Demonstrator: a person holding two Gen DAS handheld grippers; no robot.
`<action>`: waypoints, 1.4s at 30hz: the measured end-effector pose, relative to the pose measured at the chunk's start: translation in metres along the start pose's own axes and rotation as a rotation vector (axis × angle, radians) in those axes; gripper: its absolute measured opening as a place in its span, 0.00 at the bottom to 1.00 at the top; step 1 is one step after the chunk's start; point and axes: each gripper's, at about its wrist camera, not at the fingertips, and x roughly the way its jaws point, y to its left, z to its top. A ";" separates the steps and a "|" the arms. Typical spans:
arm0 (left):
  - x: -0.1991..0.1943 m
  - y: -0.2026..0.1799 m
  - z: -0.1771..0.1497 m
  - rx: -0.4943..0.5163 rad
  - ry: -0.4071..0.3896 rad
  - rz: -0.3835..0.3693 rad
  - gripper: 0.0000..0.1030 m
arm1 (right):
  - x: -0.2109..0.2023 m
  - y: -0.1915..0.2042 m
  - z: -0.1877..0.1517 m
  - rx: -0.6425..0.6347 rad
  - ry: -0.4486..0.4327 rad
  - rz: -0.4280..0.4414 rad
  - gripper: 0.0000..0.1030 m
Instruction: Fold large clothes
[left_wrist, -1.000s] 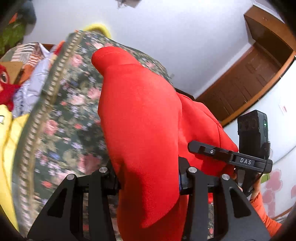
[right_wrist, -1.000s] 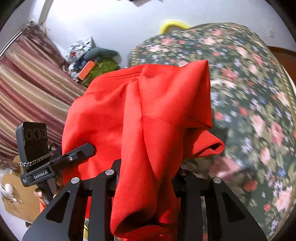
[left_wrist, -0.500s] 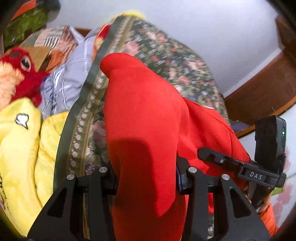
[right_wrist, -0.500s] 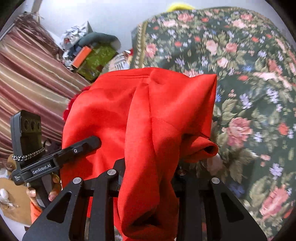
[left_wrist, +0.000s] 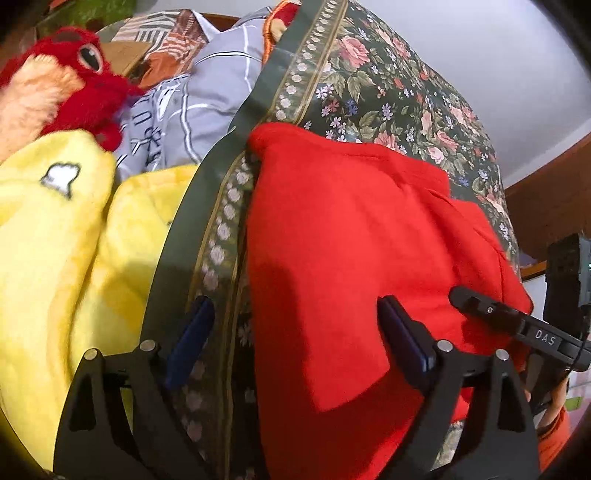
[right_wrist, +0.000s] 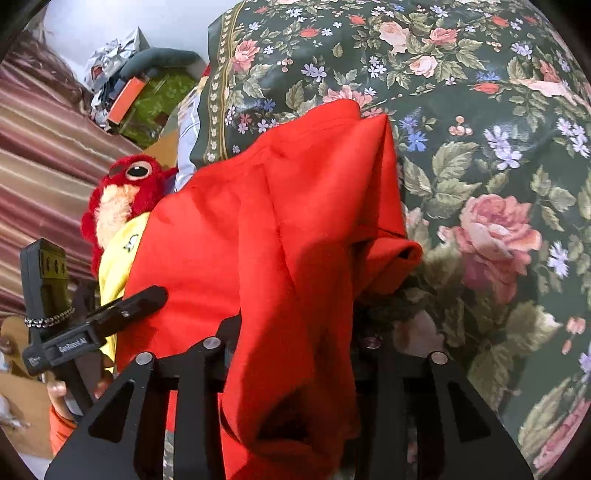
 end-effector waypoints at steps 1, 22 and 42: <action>-0.005 0.000 -0.003 -0.002 -0.004 -0.001 0.88 | -0.002 0.000 -0.004 -0.010 -0.005 -0.019 0.36; -0.060 -0.022 -0.110 0.098 0.002 0.135 0.90 | -0.079 0.021 -0.077 -0.183 -0.022 -0.172 0.57; -0.344 -0.145 -0.213 0.262 -0.771 -0.043 0.90 | -0.323 0.143 -0.180 -0.378 -0.715 0.035 0.57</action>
